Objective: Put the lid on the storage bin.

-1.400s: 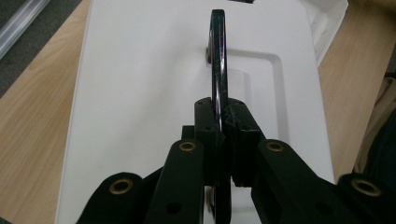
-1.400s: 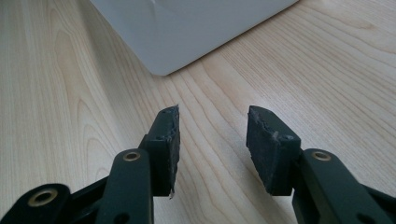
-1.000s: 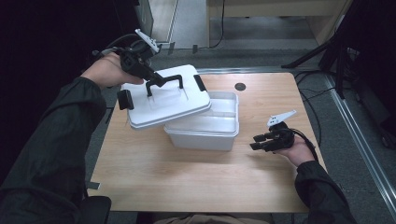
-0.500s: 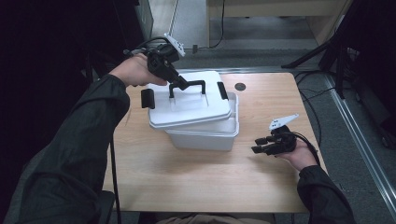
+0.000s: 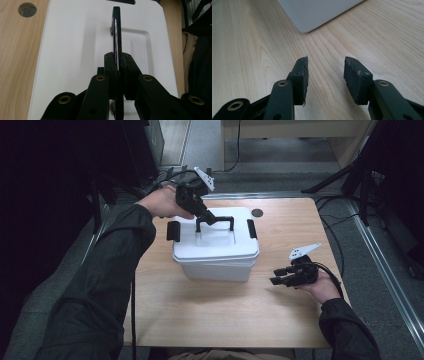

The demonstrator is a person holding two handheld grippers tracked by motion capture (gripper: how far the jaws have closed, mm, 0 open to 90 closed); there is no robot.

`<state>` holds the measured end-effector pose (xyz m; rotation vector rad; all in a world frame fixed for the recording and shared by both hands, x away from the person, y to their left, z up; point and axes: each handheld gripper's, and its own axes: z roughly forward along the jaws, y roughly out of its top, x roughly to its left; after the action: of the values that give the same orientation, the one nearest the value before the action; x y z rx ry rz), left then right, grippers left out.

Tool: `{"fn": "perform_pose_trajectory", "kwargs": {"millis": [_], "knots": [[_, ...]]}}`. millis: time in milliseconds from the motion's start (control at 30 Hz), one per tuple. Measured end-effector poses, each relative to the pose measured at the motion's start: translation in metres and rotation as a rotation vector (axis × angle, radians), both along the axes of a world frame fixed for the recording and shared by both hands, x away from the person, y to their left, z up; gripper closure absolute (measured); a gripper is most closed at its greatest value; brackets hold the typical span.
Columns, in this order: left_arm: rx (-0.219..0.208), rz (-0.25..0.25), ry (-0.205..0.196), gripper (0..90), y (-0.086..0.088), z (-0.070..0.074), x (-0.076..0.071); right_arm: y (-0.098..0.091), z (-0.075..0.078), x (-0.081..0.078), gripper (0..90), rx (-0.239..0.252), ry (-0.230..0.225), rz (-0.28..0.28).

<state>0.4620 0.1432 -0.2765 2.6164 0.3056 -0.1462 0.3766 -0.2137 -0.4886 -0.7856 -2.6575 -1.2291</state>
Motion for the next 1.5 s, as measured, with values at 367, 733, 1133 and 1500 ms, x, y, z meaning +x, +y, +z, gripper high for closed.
{"fn": "perform_pose_trajectory", "kwargs": {"millis": [367,733,1133,1500], "knots": [[0.011,-0.033,0.019,84.0,-0.001,-0.018,0.010,0.002,-0.001,0.000,56.3,0.002,0.004,0.012],[0.035,0.042,0.016,79.0,0.007,-0.022,0.012,0.003,-0.001,-0.001,56.5,-0.001,0.006,0.013],[0.001,0.032,0.016,82.2,0.006,-0.019,0.005,0.006,-0.001,0.000,56.8,0.001,0.007,0.020],[0.005,0.008,0.010,82.7,0.003,-0.019,-0.002,0.007,0.001,0.000,56.8,0.010,0.001,0.018]]}}
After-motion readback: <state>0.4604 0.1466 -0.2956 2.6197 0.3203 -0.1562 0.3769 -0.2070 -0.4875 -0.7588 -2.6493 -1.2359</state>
